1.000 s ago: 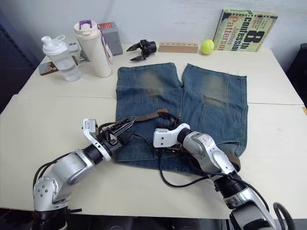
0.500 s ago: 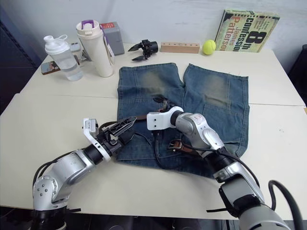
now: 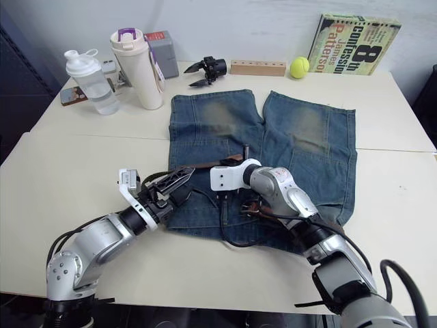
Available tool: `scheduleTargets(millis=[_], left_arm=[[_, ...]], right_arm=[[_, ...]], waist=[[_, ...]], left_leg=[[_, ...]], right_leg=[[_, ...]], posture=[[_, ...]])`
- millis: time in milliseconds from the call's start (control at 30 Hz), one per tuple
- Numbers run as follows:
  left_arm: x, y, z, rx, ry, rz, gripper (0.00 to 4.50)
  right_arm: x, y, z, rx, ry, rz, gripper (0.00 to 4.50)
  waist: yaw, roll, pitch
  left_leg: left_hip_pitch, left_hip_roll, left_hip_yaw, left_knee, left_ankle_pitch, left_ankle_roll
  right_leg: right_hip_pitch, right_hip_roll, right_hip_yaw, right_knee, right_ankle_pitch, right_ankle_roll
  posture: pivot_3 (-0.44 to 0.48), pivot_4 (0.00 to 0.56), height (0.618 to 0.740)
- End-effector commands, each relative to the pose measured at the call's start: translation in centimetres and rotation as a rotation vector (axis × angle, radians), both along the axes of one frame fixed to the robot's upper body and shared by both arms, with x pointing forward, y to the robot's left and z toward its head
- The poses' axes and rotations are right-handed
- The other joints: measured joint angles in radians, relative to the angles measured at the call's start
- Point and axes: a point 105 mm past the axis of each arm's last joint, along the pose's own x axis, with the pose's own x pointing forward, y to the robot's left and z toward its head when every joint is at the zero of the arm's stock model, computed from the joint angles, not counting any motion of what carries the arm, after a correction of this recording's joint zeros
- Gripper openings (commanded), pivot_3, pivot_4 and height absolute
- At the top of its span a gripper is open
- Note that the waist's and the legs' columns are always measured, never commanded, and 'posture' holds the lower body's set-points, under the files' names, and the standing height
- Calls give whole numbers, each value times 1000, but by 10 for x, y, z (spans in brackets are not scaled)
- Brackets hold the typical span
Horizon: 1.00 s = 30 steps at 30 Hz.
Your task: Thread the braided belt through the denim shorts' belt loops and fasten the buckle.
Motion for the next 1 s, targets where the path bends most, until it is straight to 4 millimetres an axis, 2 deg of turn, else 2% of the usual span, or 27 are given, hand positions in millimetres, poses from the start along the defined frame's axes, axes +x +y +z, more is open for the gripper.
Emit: scheduleTargets(millis=[33,233,367,467,733,1000], left_arm=[[-6,-3,9,-8,-47,-25,4500],[2,-2,12,-21,-41,-9,4500],[7,-12,14,-42,-26,-30,4500],[16,-22,20,-116,-3,-23,4500],[36,-43,37,-274,65,-8,4500],[54,-42,21,-257,159,79,4500]], right_arm=[[-4,-10,9,11,-79,-33,95],[-26,-13,58,116,-419,-74,95],[-43,-14,74,182,-554,-127,95],[-51,-11,77,206,-602,-155,95],[-53,-2,64,206,-538,-180,95],[-69,15,71,229,-565,-76,95]], waist=[[-1,0,0],[0,1,0],[0,1,0],[1,1,0],[0,0,1],[2,0,1]], left_leg=[[0,0,0,0,0,0],[0,0,0,-2,0,0],[0,0,0,-3,0,0],[0,-1,0,-3,0,0],[0,-2,1,-3,0,0],[0,-2,1,-3,0,0]], right_leg=[[0,0,0,0,0,0],[-1,0,0,-1,0,0],[-1,1,0,-1,0,0],[-1,1,0,-2,0,0],[0,1,-1,-2,0,0],[0,2,-1,-3,0,0]], posture=[[0,150,657],[0,150,657],[0,150,657],[0,150,657],[0,150,657],[0,150,657]])
